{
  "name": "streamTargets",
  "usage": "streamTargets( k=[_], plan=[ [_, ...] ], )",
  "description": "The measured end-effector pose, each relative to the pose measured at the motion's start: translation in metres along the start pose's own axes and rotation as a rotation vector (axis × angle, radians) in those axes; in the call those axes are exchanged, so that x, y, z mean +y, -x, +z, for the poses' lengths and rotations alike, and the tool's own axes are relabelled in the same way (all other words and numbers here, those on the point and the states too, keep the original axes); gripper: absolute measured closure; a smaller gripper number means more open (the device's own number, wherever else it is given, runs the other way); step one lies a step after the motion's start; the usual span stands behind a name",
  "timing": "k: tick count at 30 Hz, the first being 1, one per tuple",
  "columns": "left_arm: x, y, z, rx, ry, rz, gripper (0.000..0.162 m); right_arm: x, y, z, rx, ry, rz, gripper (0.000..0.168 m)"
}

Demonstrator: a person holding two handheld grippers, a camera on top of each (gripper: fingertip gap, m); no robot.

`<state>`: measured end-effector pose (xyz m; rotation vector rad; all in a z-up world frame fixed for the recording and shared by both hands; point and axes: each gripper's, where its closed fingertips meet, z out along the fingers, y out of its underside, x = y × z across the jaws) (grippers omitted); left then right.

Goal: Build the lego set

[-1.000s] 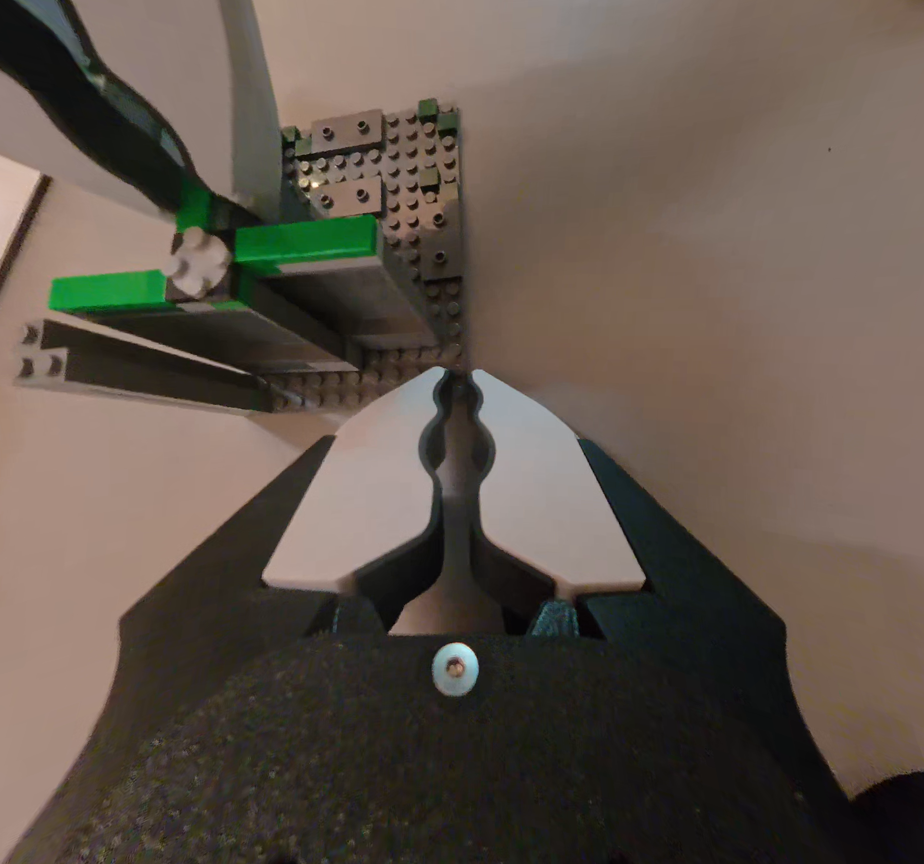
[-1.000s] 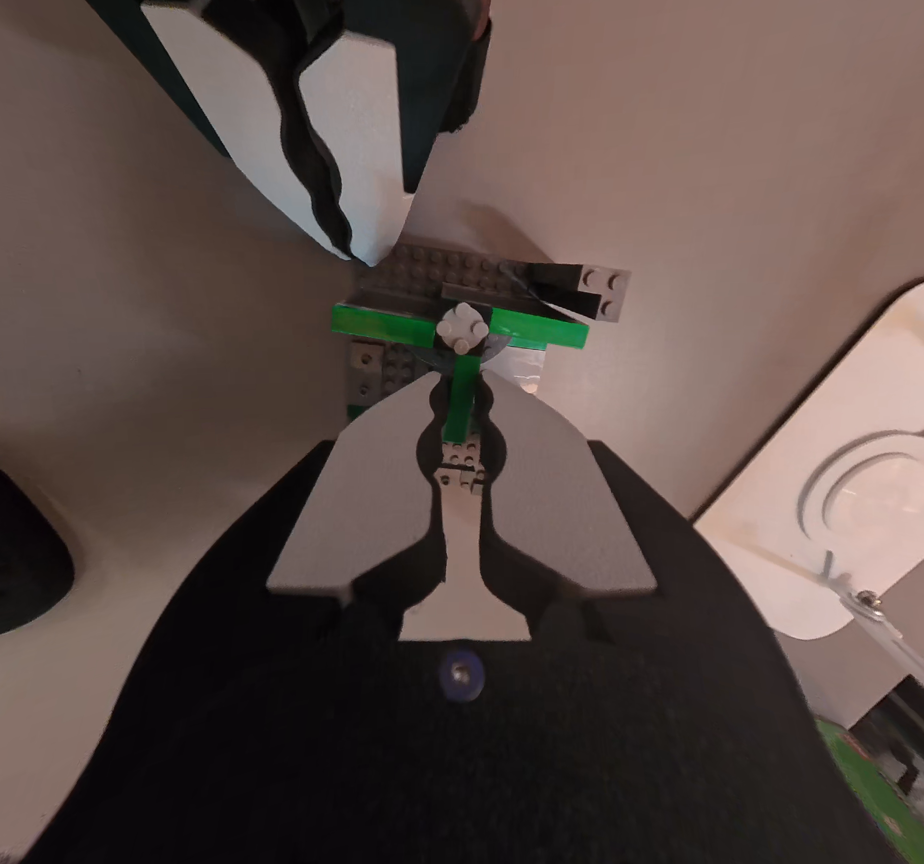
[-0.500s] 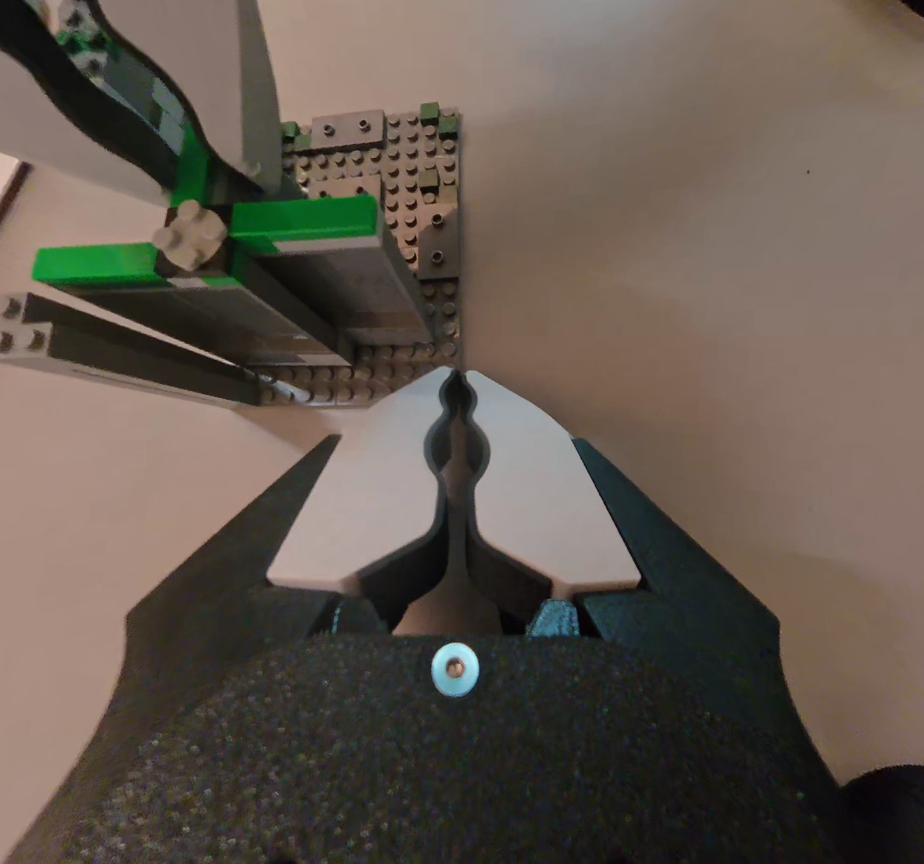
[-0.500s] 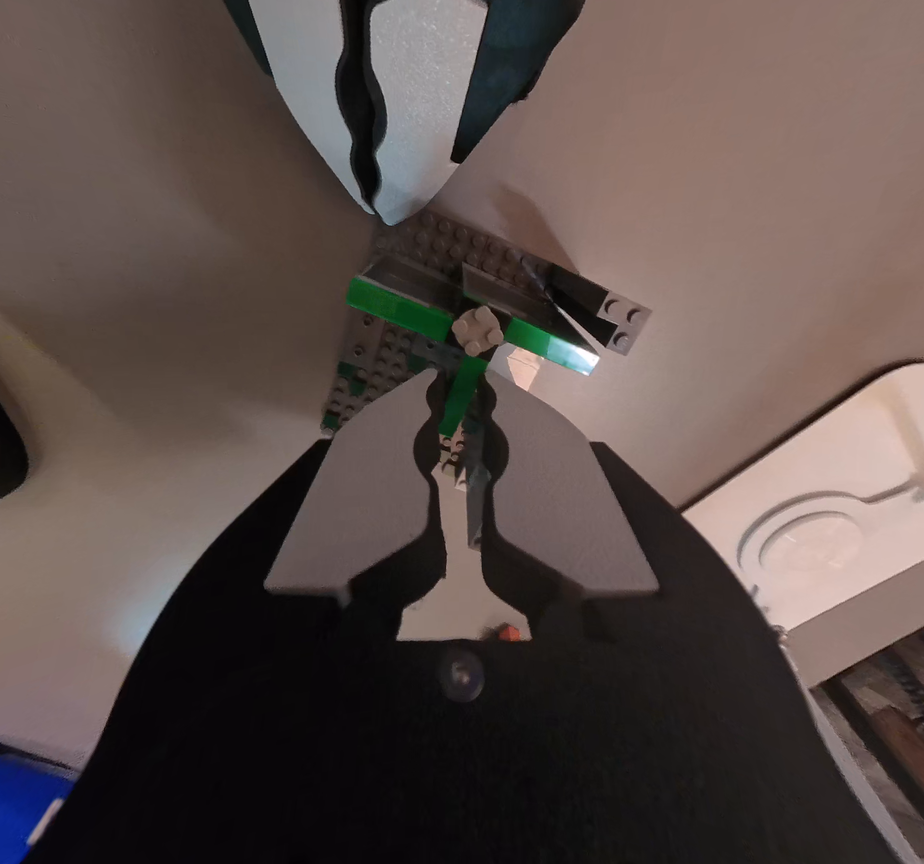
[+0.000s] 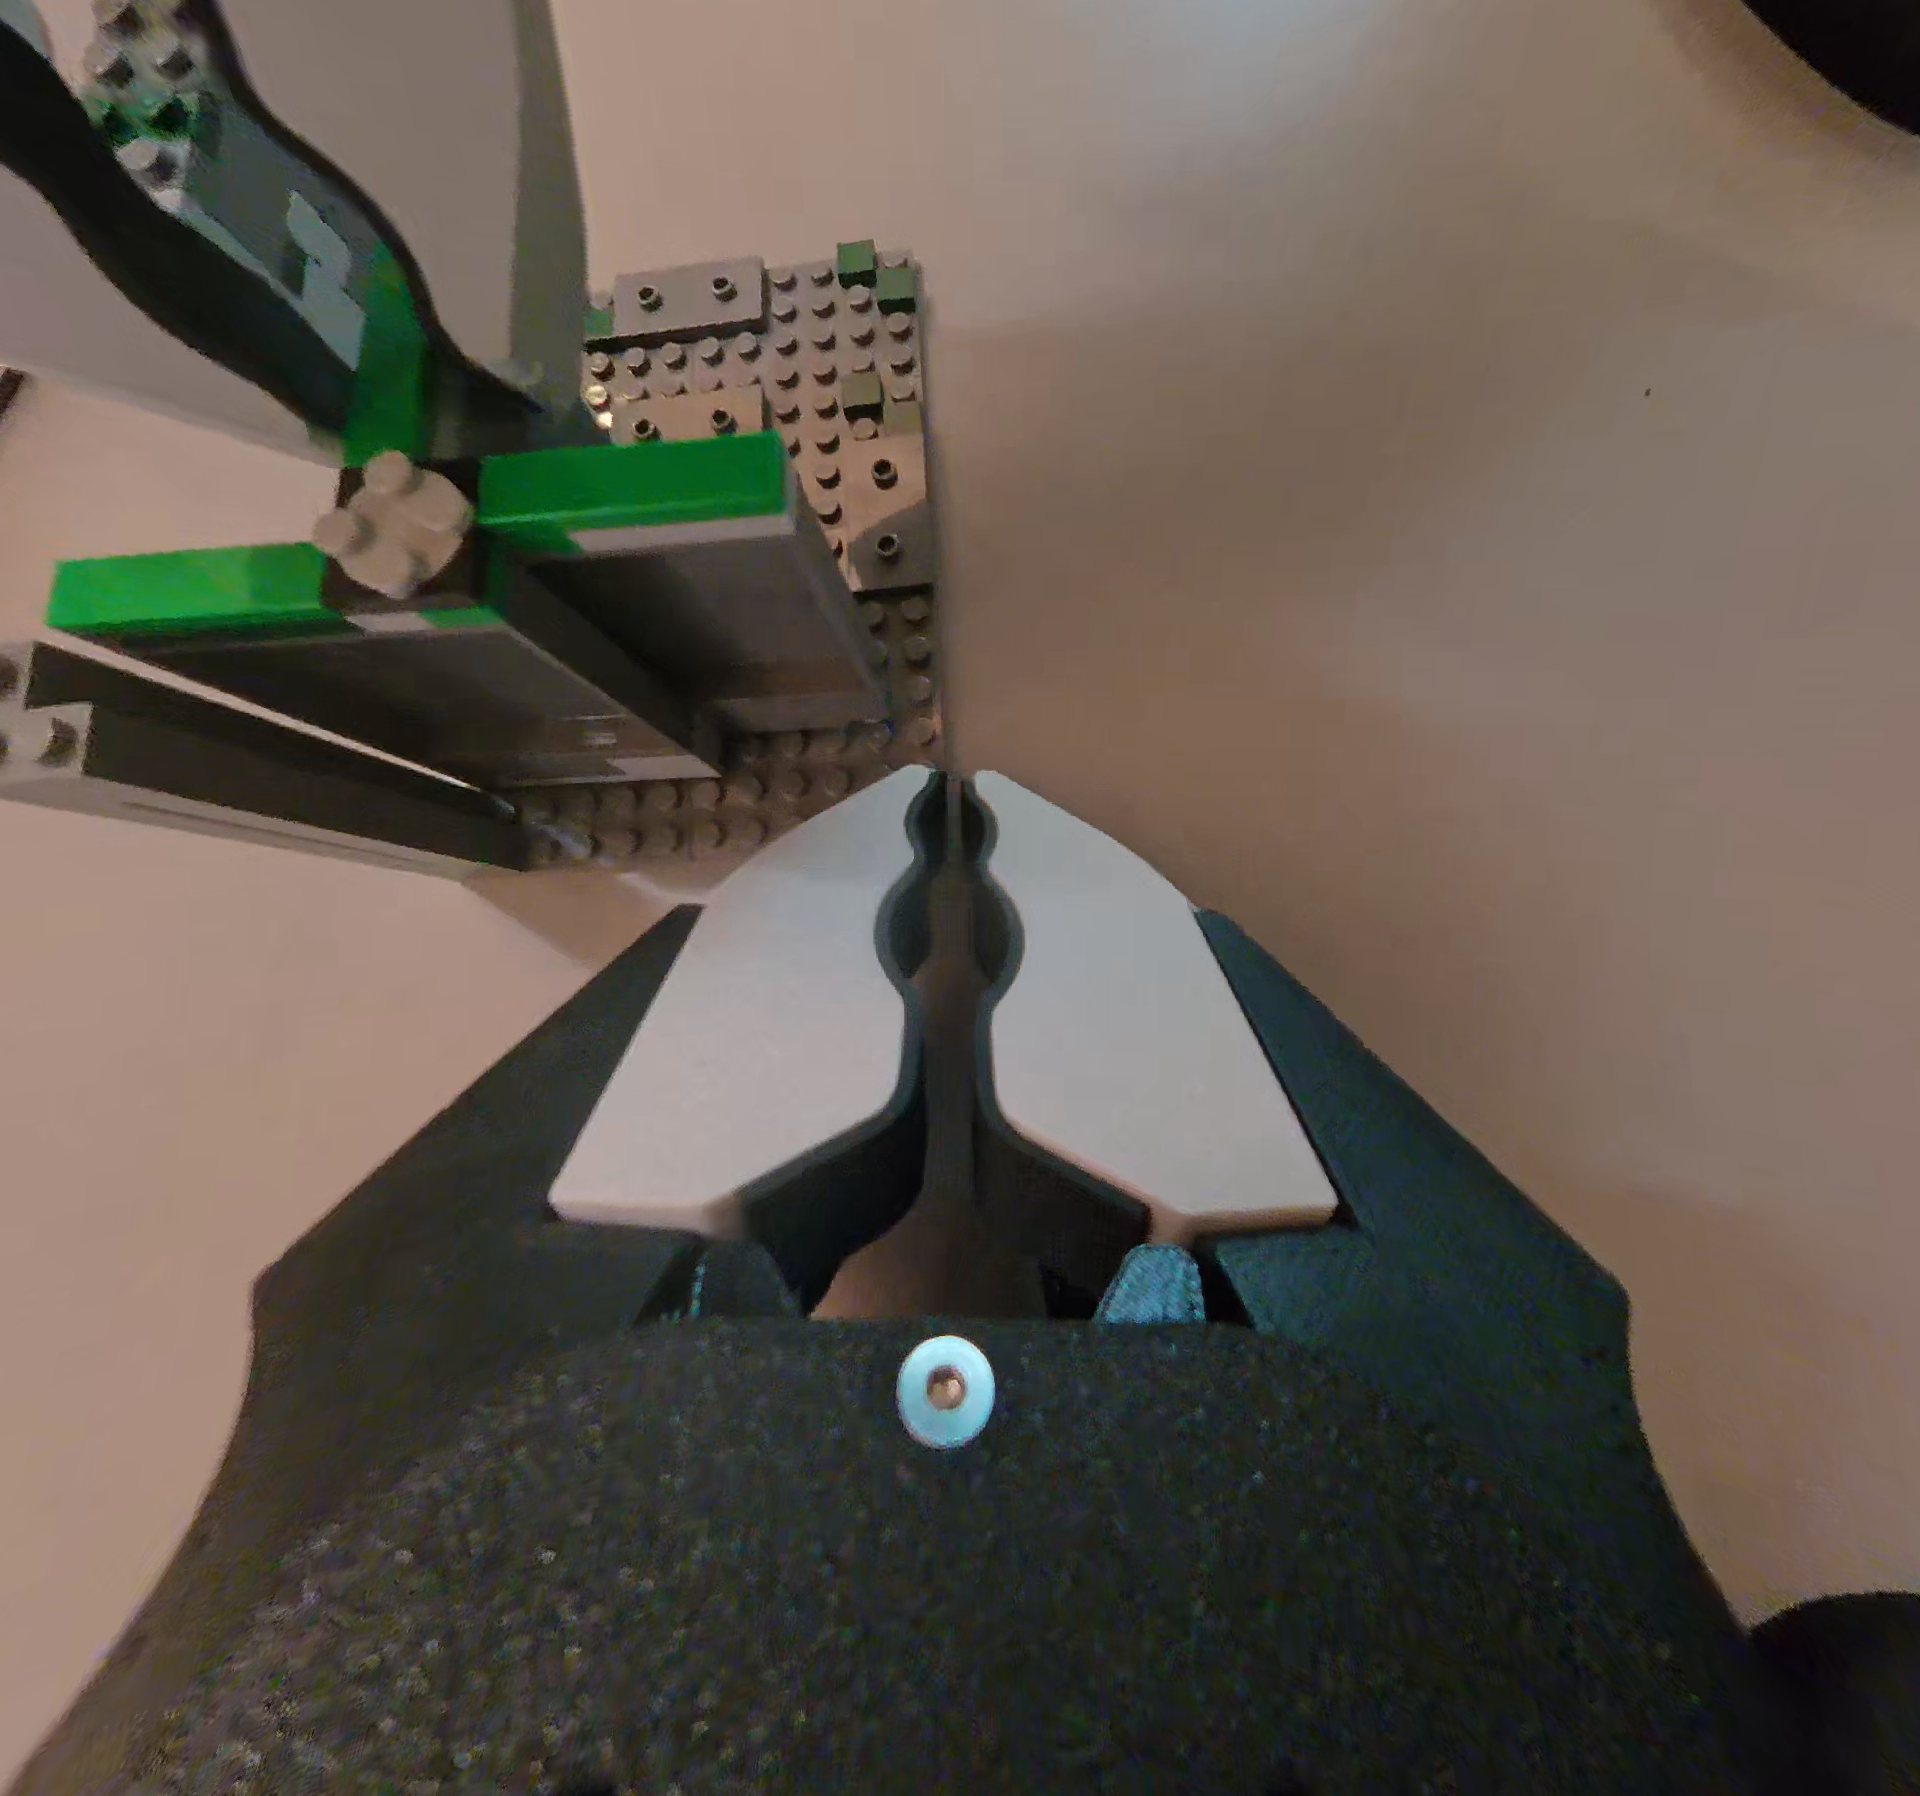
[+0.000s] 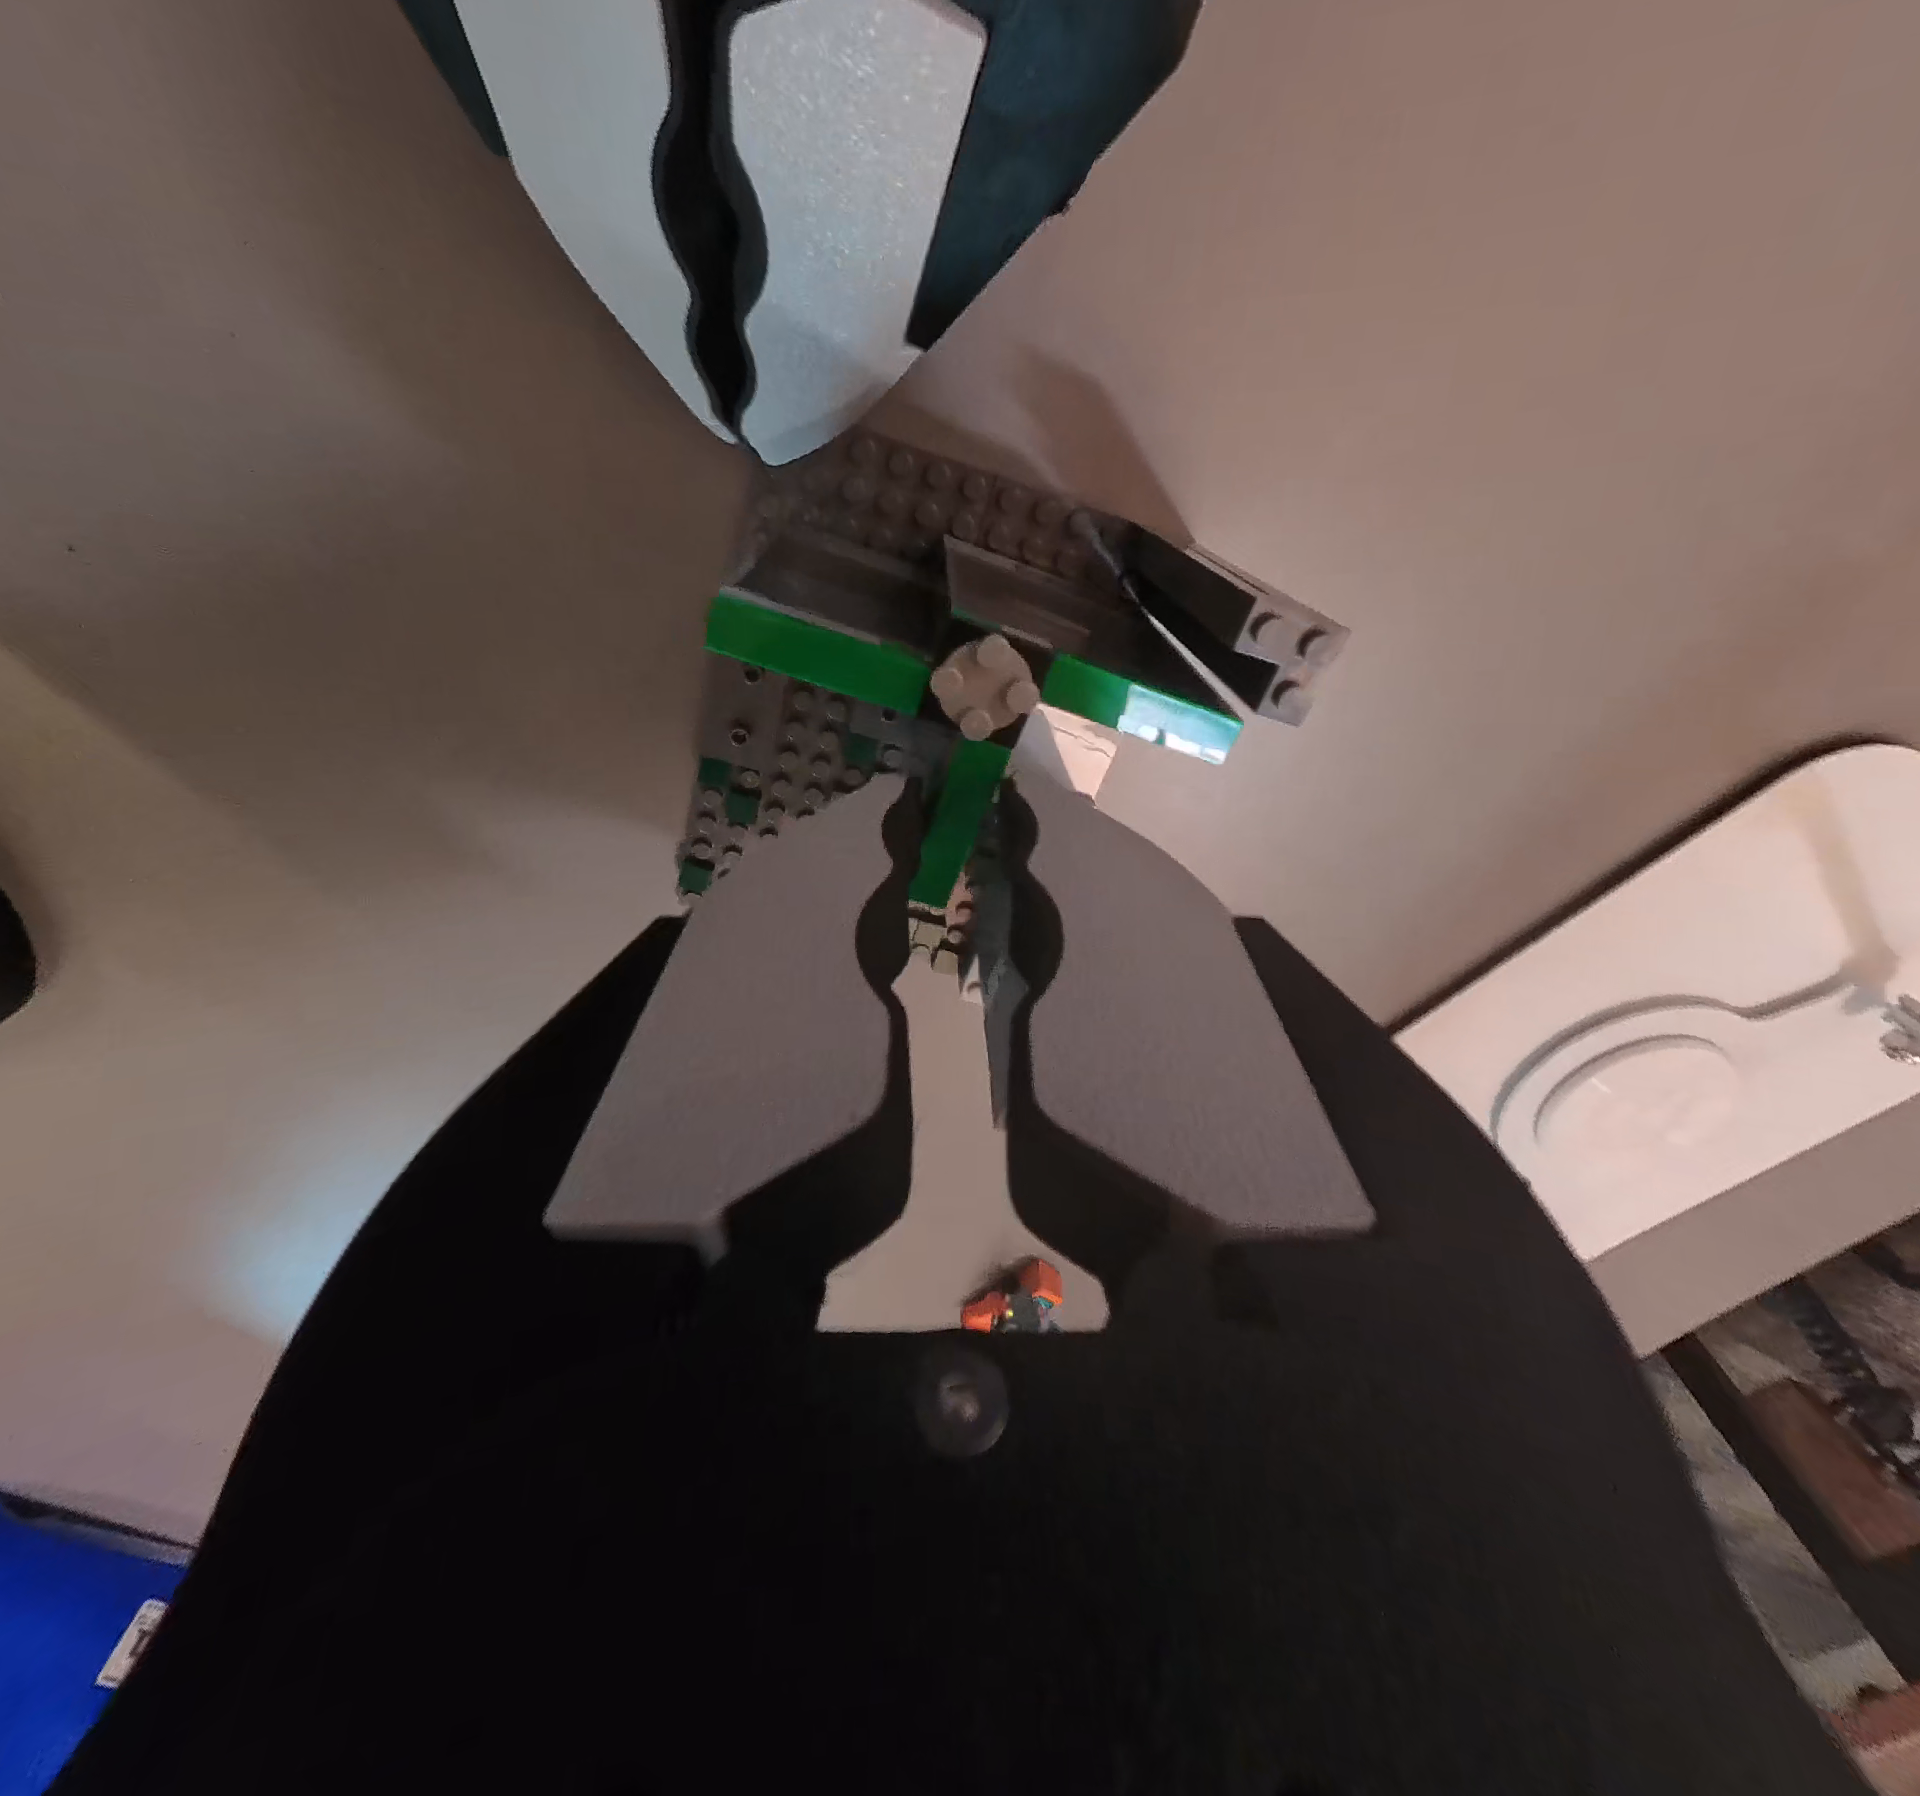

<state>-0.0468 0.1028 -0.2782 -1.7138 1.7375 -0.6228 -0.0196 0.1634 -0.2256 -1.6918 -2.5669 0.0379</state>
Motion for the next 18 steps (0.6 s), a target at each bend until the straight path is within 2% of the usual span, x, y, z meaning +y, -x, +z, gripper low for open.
streamTargets(
  k=[1, 3, 11, 18],
  plan=[
    [0.0002, 0.0002, -0.0002, 0.0, -0.001, -0.003, 0.156, 0.0025, -0.0001, 0.0013, 0.008, 0.016, 0.003, 0.148],
    [0.0008, 0.0019, -0.0006, -0.011, -0.001, -0.002, 0.154, 0.0042, 0.0018, 0.0049, 0.008, 0.02, 0.016, 0.147],
    [0.0, 0.0032, -0.0002, -0.011, -0.005, -0.017, 0.158, 0.0014, 0.0016, 0.007, -0.009, -0.028, 0.02, 0.157],
    [-0.0002, 0.0041, 0.0001, -0.01, -0.006, -0.02, 0.159, 0.0017, -0.0006, 0.0072, -0.05, 0.041, -0.066, 0.157]
  ],
)
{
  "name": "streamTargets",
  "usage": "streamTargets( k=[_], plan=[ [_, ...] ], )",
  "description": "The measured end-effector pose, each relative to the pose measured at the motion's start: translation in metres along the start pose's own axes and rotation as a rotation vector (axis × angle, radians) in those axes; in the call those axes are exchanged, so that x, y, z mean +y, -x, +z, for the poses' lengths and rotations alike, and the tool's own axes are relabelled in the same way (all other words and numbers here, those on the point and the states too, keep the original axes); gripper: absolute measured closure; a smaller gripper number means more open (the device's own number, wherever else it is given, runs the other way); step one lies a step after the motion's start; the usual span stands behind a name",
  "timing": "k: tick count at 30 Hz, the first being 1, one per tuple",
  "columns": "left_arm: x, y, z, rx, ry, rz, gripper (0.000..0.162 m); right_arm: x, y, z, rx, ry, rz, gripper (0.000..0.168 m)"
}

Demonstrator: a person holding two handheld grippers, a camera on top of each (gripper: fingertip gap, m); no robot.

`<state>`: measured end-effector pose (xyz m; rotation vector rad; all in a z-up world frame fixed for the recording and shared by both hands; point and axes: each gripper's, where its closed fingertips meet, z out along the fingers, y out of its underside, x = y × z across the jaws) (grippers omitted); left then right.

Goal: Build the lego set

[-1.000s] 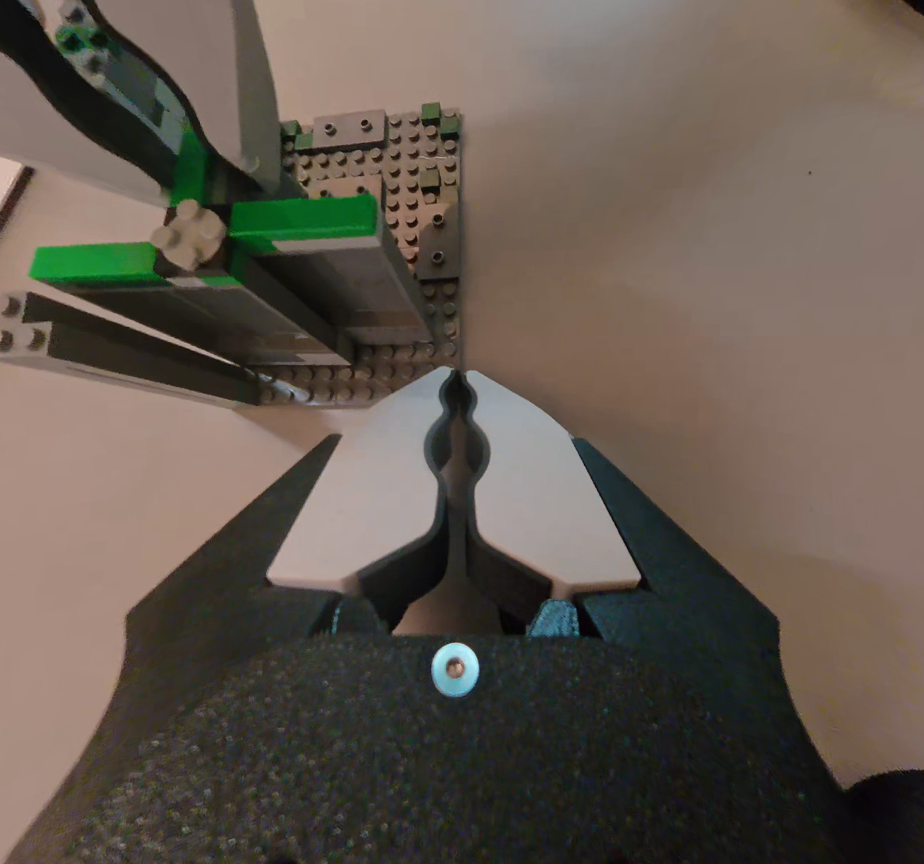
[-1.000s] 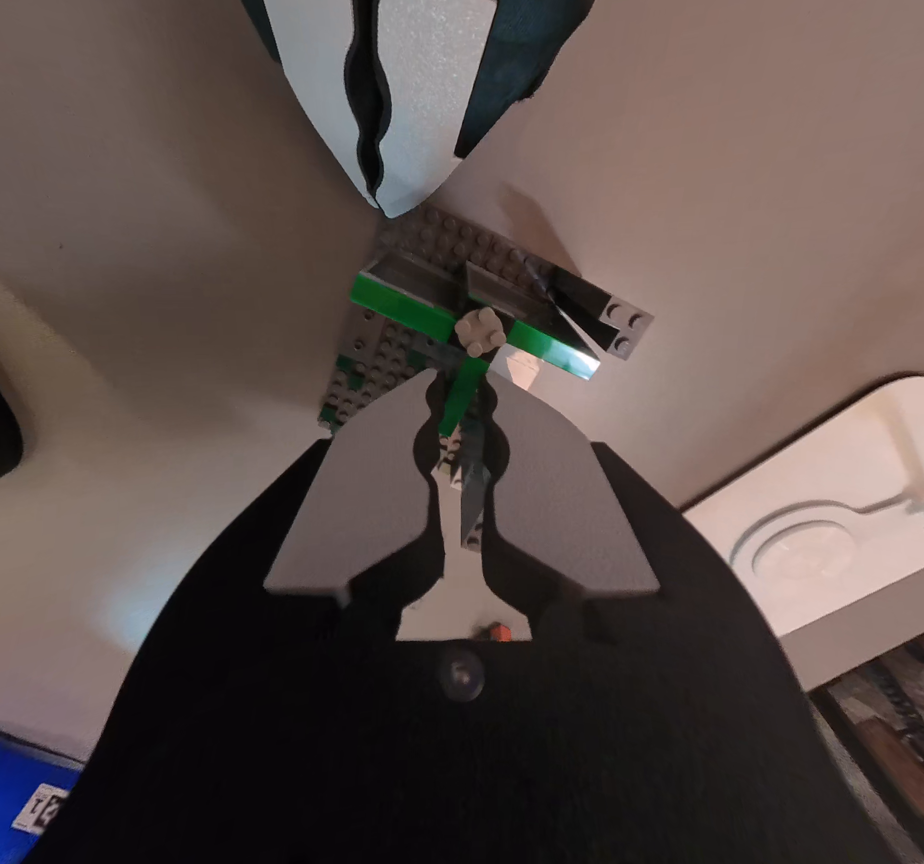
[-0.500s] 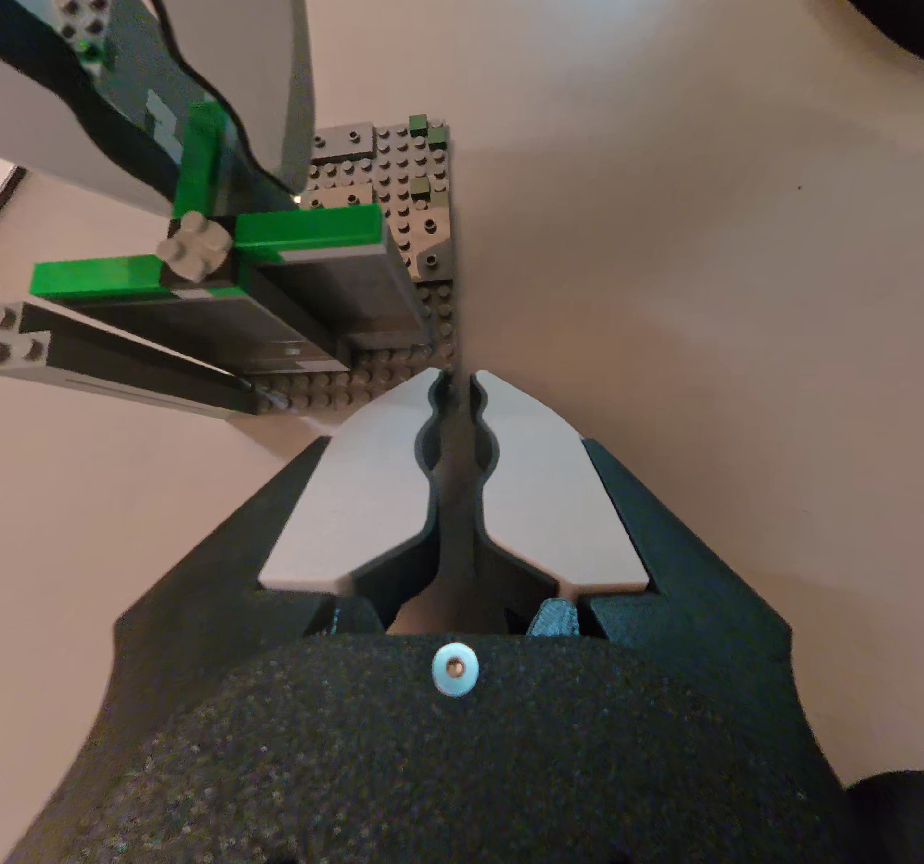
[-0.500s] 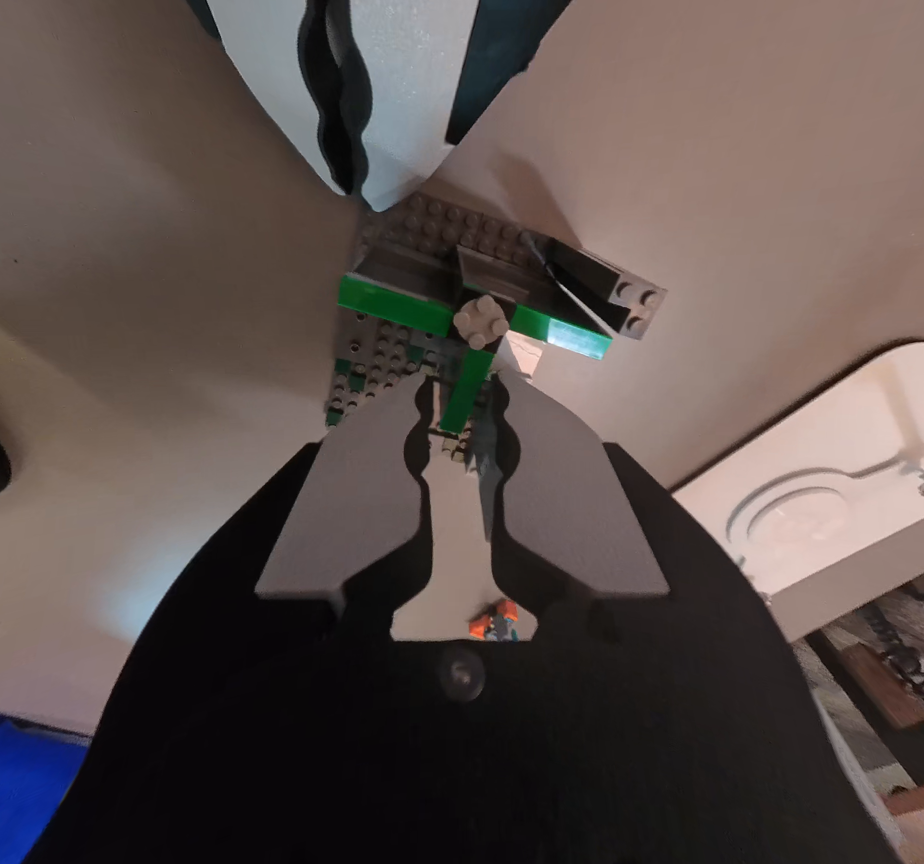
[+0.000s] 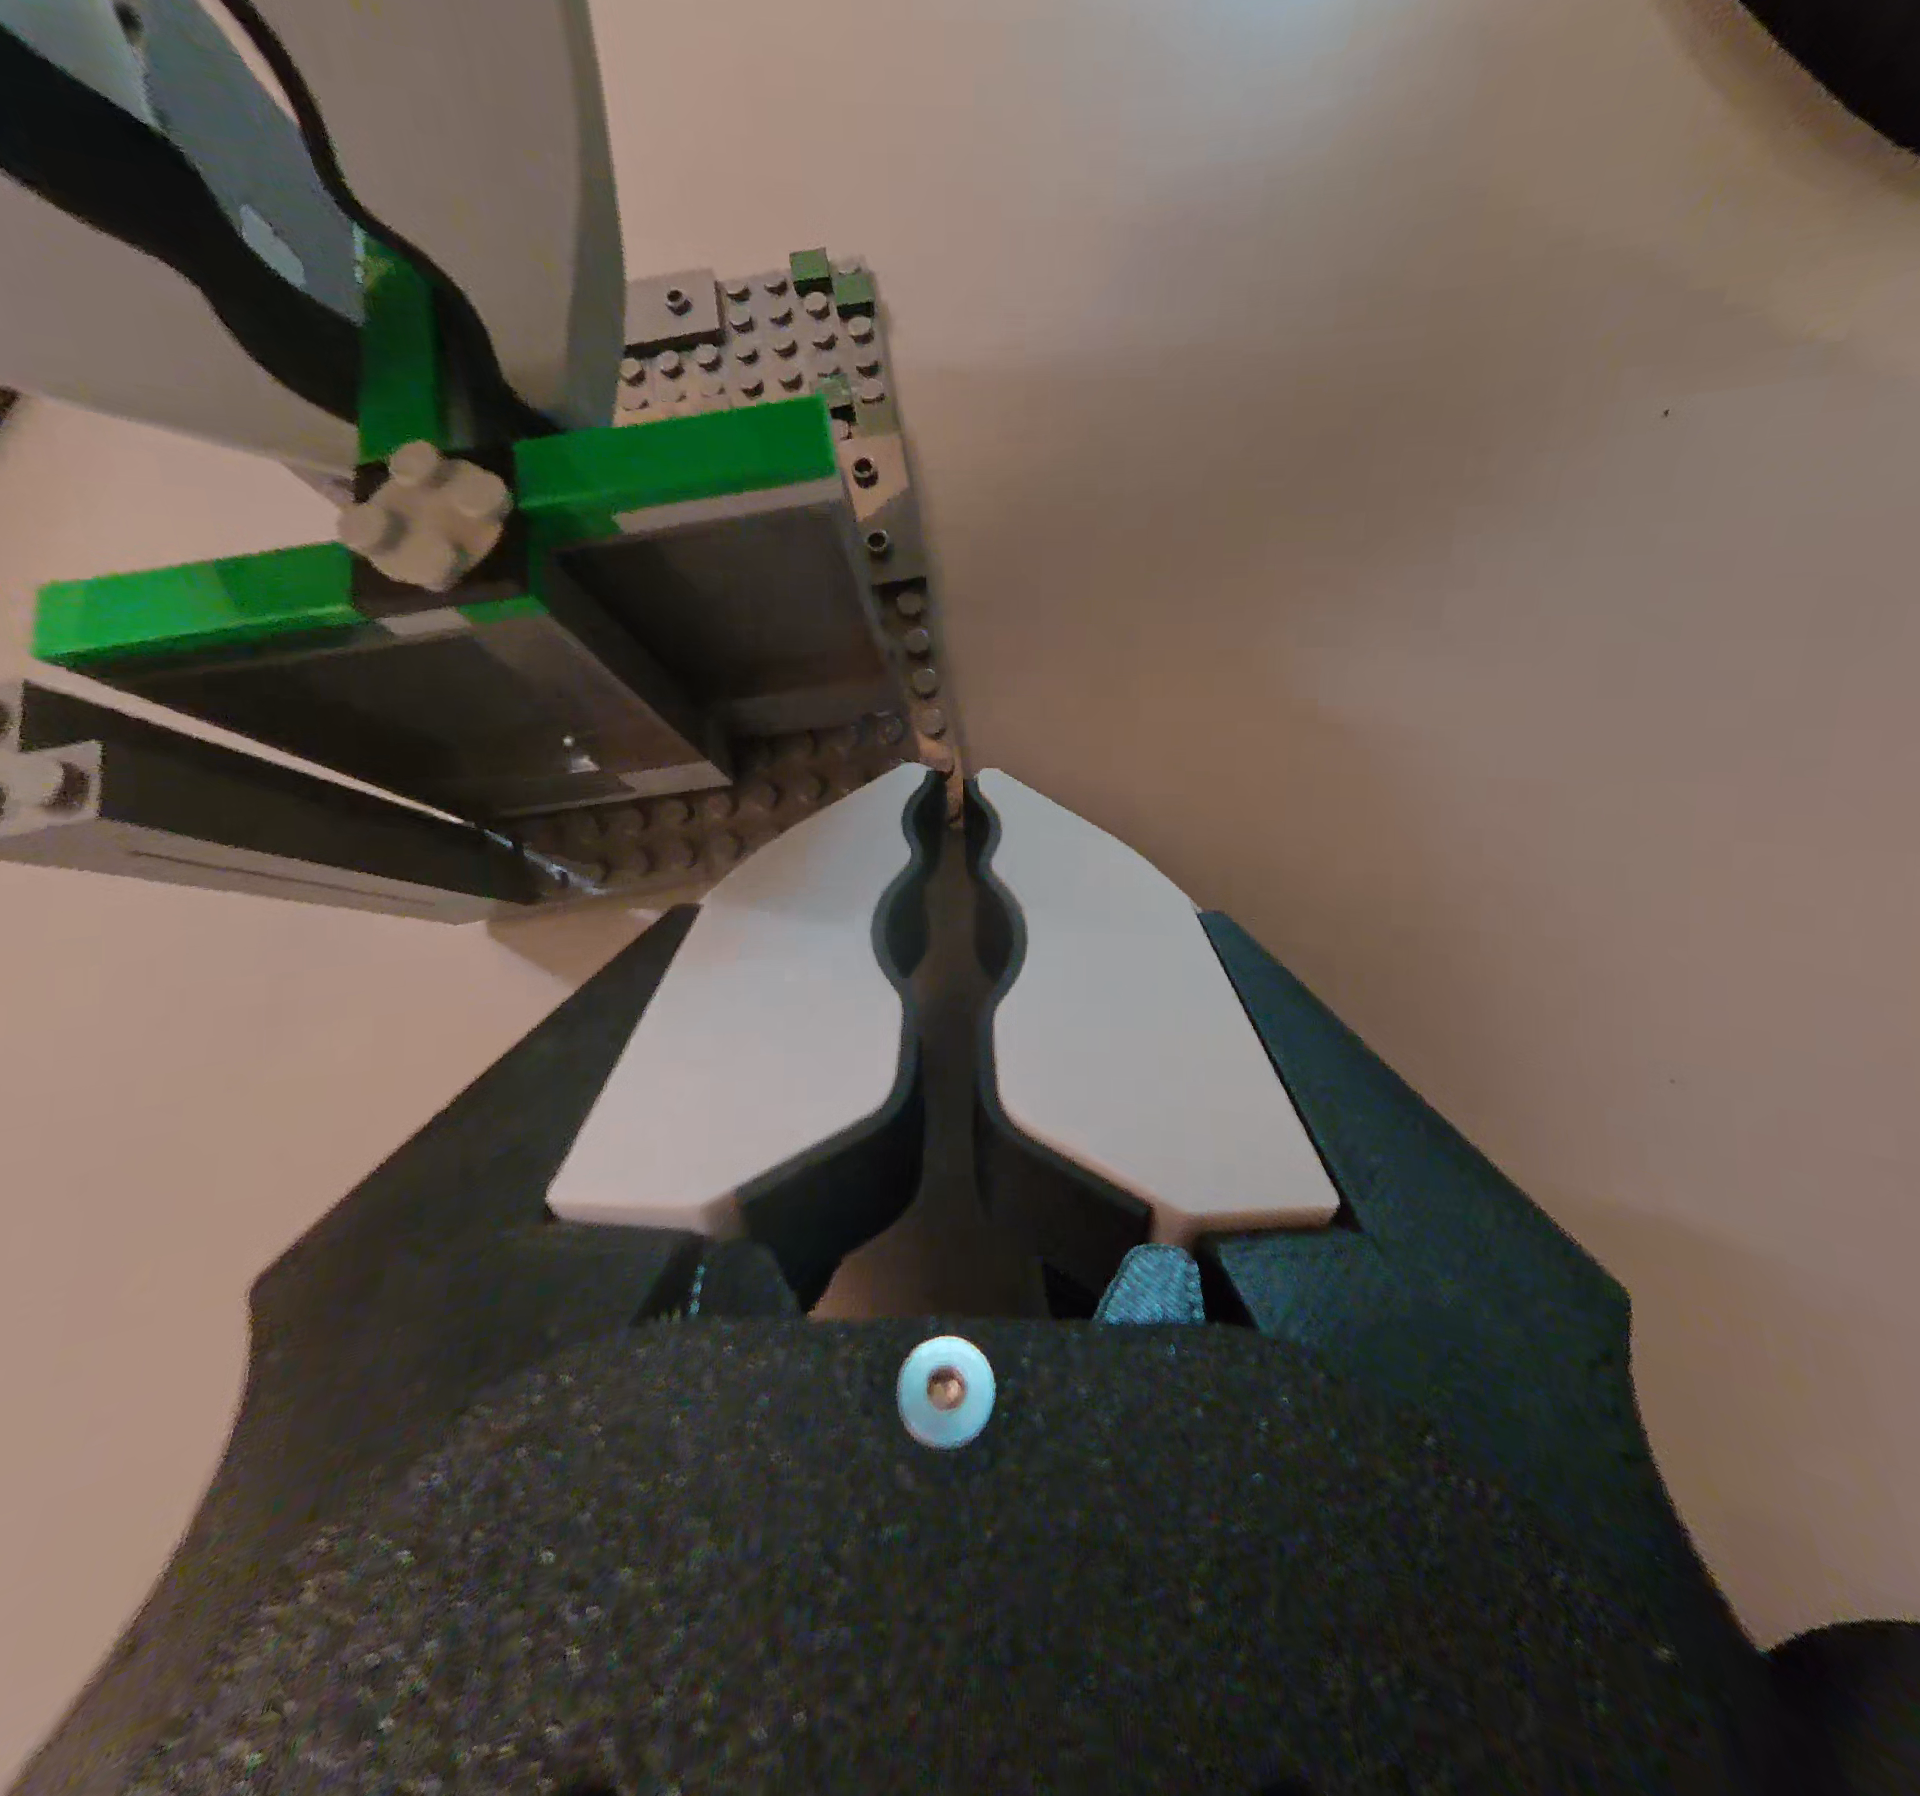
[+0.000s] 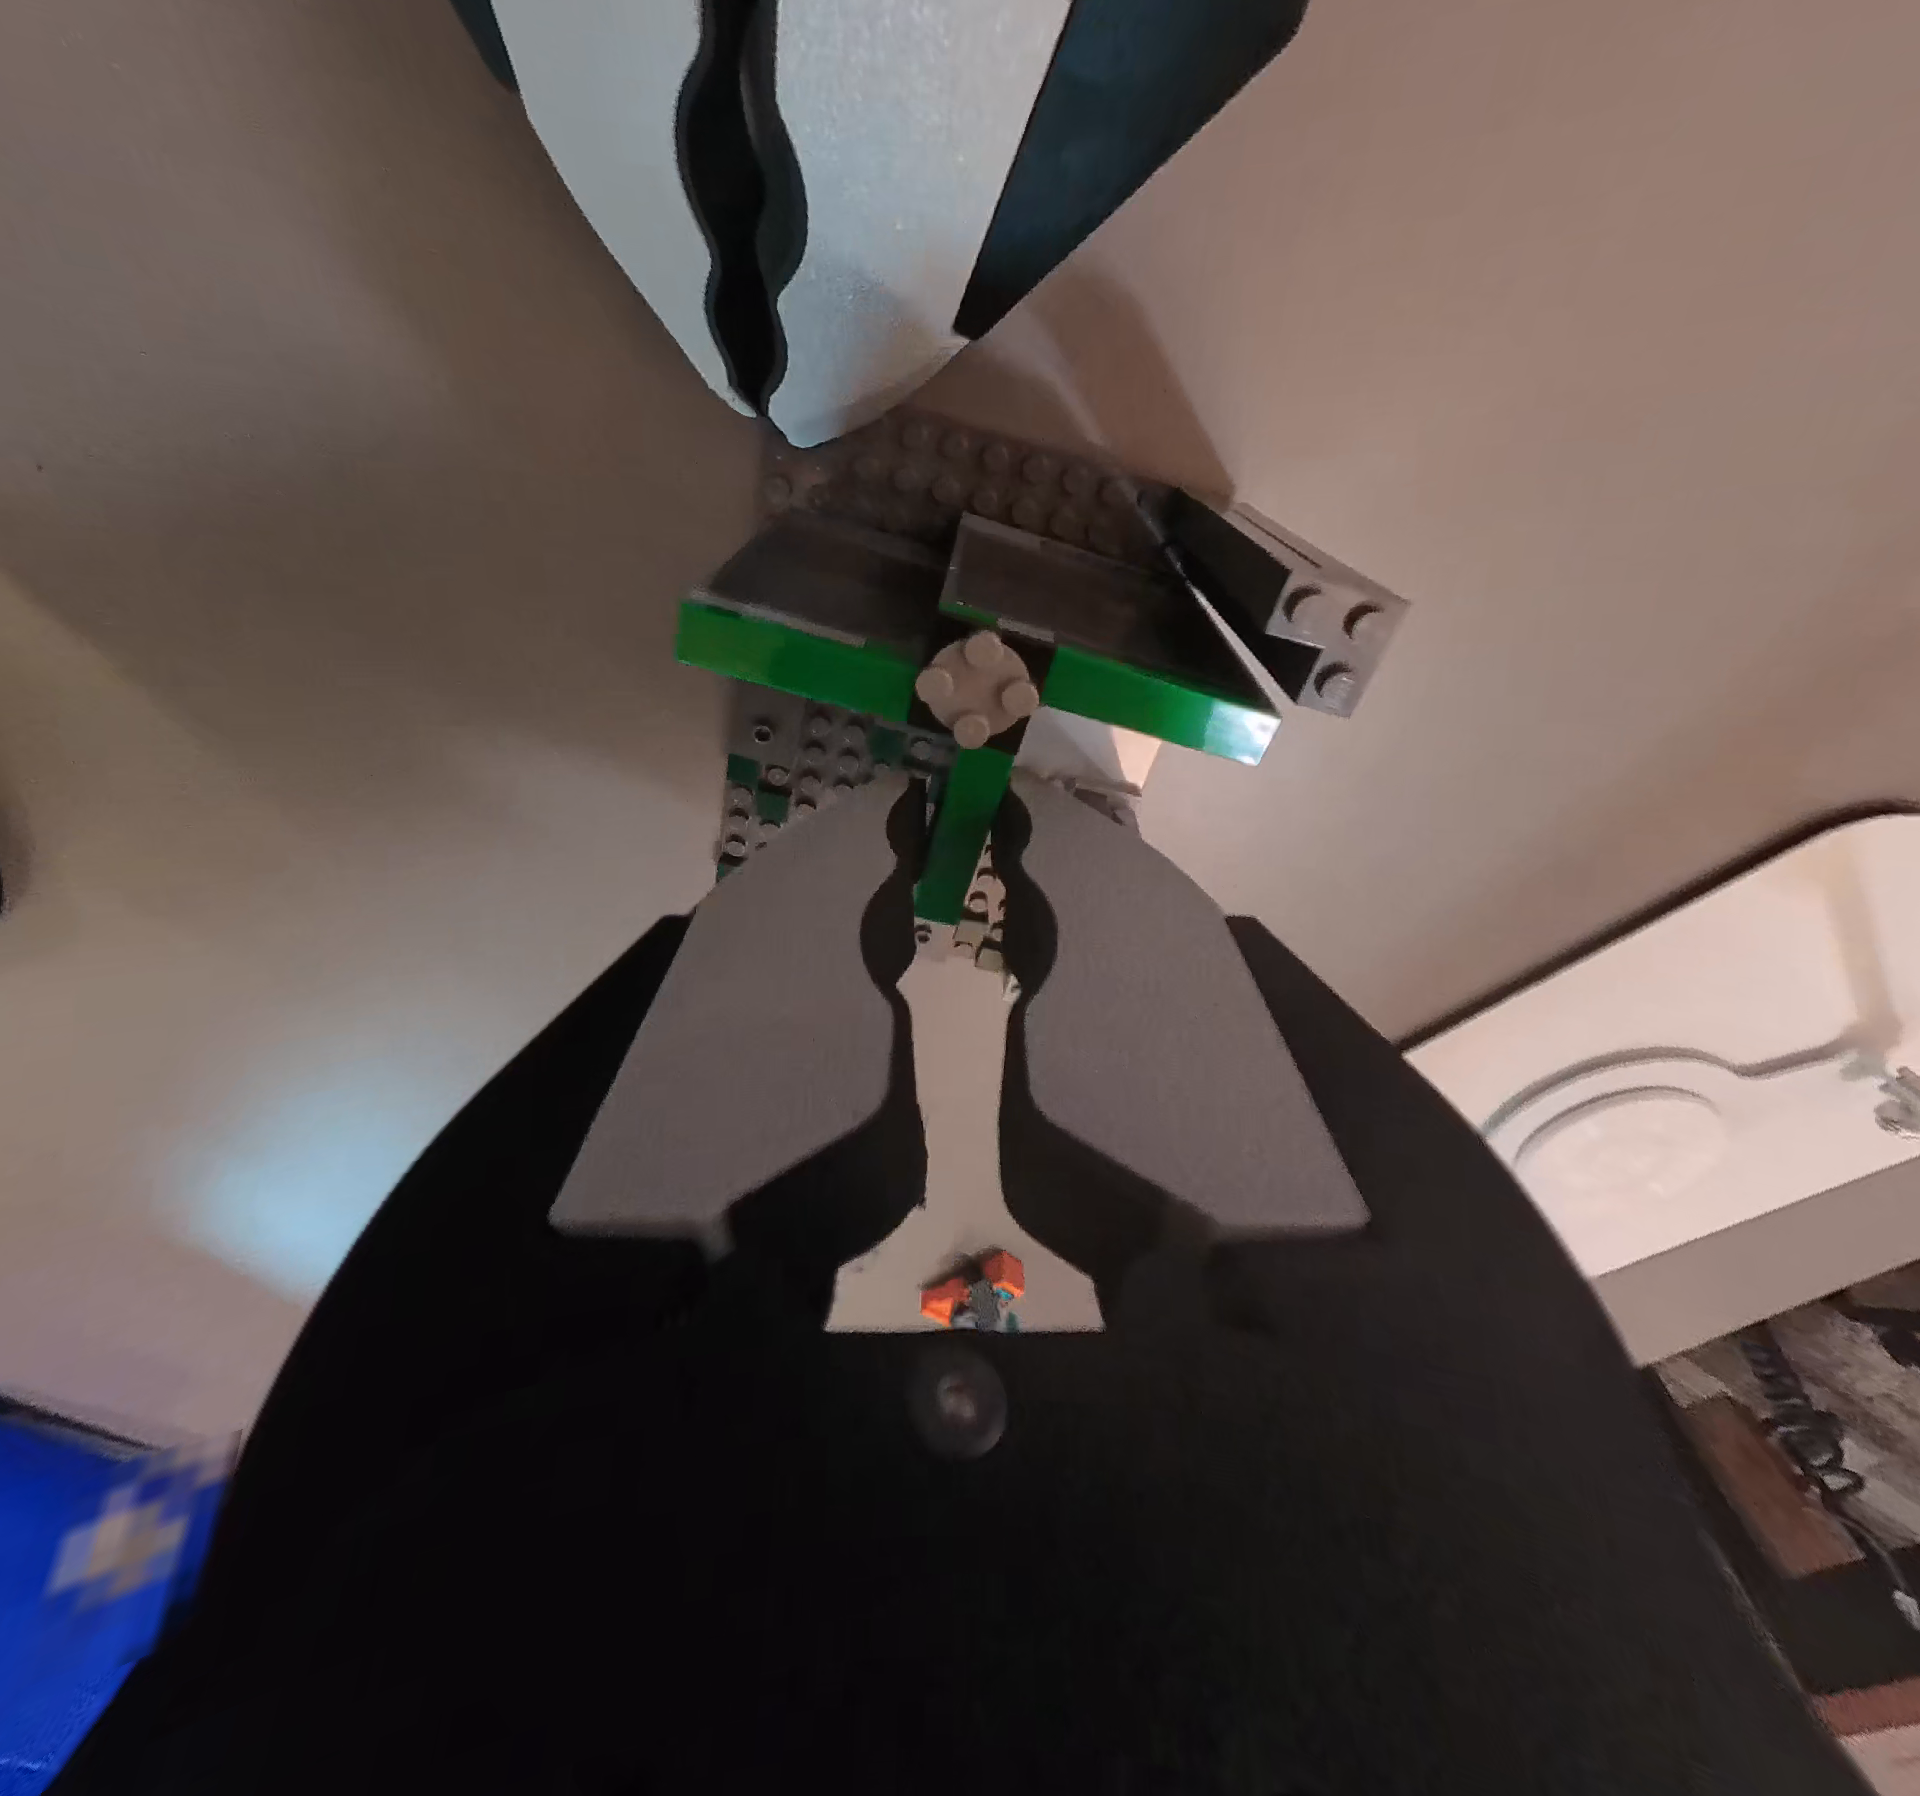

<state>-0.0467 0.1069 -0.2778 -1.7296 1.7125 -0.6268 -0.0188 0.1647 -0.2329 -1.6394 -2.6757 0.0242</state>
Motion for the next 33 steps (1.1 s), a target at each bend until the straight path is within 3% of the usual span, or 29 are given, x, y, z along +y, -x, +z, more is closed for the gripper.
streamTargets(
  k=[5, 9, 14, 18, 21, 24, 33],
  plan=[
    [0.0, 0.001, 0.0, -0.001, 0.001, 0.002, 0.158, -0.001, -0.004, 0.003, -0.027, 0.003, 0.029, 0.157],
    [0.0, 0.001, 0.0, -0.001, -0.004, 0.001, 0.158, -0.002, -0.009, -0.017, 0.097, -0.077, 0.198, 0.148],
    [0.0, 0.001, 0.0, -0.003, -0.018, 0.009, 0.158, -0.016, 0.018, -0.041, 0.341, -0.447, 0.614, 0.141],
    [0.0, 0.001, 0.0, -0.016, -0.021, 0.022, 0.159, -0.032, 0.029, -0.014, 0.507, -0.692, 1.027, 0.137],
    [0.0, 0.001, 0.0, -0.02, -0.023, 0.021, 0.158, -0.035, 0.024, 0.003, 0.596, -0.75, 1.177, 0.138],
    [0.0, 0.002, 0.0, -0.034, -0.022, 0.024, 0.158, -0.035, 0.018, 0.002, 0.636, -0.768, 1.197, 0.157],
    [-0.001, 0.0, 0.0, -0.019, -0.026, 0.019, 0.158, -0.034, 0.022, 0.0, 0.626, -0.653, 1.095, 0.158]
  ],
)
